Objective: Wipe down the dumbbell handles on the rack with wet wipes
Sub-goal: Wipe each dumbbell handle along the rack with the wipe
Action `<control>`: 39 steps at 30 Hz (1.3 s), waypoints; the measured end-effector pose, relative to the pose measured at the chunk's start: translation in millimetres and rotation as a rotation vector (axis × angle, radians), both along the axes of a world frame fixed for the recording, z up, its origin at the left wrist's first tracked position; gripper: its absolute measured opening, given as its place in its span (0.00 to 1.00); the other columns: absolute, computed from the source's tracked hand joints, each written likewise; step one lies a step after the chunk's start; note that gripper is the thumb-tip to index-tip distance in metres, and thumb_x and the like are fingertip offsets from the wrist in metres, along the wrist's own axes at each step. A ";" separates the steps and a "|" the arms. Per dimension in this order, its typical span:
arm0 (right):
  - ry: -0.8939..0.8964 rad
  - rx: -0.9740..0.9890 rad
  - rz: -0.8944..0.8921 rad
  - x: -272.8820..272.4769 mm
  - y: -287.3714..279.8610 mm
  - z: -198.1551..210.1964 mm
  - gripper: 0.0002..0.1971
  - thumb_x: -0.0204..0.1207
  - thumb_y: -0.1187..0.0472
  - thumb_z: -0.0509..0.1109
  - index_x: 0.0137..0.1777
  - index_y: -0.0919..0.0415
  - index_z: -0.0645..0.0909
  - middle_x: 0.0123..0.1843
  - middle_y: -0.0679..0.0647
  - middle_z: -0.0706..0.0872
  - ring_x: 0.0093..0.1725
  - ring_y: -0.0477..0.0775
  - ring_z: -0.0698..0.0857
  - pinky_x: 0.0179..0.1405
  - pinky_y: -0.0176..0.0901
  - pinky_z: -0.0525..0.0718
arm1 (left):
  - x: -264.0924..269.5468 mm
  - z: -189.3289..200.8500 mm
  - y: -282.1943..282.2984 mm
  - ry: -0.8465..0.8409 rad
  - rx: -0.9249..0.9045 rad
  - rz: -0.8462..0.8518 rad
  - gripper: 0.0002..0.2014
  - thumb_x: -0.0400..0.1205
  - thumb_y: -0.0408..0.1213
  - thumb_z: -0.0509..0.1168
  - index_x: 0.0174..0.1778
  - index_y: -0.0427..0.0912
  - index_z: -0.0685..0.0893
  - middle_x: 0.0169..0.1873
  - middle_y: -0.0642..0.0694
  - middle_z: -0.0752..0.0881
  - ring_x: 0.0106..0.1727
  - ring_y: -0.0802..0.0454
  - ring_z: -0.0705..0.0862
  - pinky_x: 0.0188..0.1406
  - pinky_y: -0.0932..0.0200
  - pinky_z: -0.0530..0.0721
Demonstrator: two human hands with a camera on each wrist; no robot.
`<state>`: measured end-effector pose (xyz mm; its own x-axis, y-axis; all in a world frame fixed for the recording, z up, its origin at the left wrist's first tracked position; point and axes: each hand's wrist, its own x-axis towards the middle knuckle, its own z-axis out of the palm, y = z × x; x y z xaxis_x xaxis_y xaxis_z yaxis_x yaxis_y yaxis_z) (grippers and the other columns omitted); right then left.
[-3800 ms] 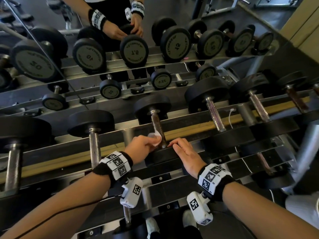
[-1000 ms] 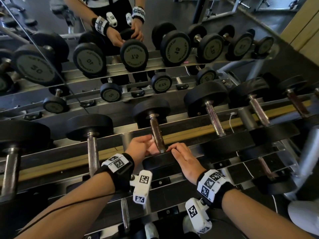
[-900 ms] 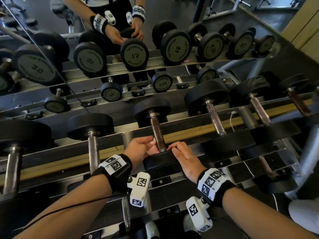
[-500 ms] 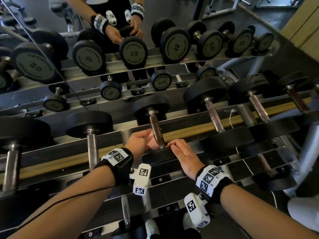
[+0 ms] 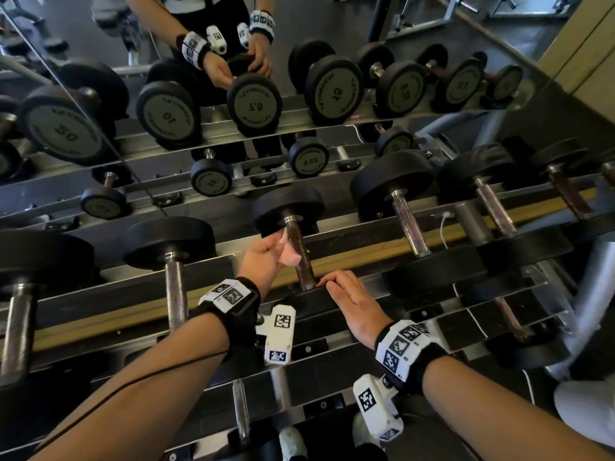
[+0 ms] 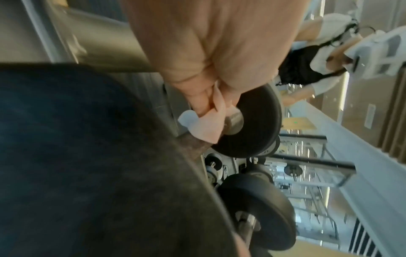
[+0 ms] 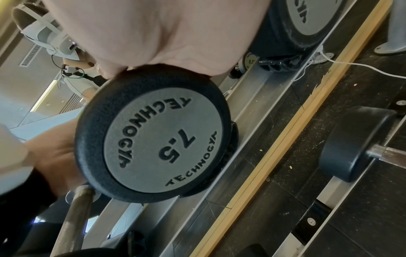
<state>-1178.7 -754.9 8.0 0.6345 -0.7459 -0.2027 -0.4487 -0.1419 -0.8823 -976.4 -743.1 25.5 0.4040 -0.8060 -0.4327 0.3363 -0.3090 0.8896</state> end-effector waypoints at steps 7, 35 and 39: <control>-0.012 -0.003 0.017 -1.2 -1.3 -2.4 0.12 0.87 0.43 0.51 0.57 0.42 0.76 0.54 0.32 0.73 0.61 0.40 0.74 0.63 0.43 0.73 | 3.4 -10.8 27.3 -0.063 0.094 -0.224 0.16 0.88 0.26 0.57 0.69 0.35 0.84 0.55 0.38 0.89 0.56 0.45 0.88 0.61 0.49 0.86; 0.162 0.086 0.066 4.1 -13.6 23.5 0.09 0.88 0.49 0.56 0.58 0.49 0.77 0.55 0.50 0.82 0.59 0.53 0.80 0.65 0.48 0.76 | 4.7 49.4 46.0 0.243 -0.003 -0.096 0.15 0.89 0.27 0.56 0.69 0.35 0.80 0.64 0.34 0.85 0.62 0.39 0.85 0.54 0.48 0.88; -0.065 0.137 -0.063 15.4 -26.8 61.7 0.11 0.87 0.55 0.60 0.64 0.54 0.79 0.62 0.53 0.86 0.60 0.44 0.83 0.63 0.32 0.76 | 3.6 66.5 45.4 0.239 -0.036 -0.094 0.12 0.87 0.29 0.61 0.64 0.35 0.83 0.60 0.33 0.87 0.54 0.42 0.88 0.47 0.49 0.90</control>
<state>-1163.3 -781.7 69.7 0.6027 -0.7527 -0.2648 -0.3939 0.0080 -0.9191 -972.8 -697.7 92.0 0.2167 -0.8515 -0.4775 0.5094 -0.3186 0.7993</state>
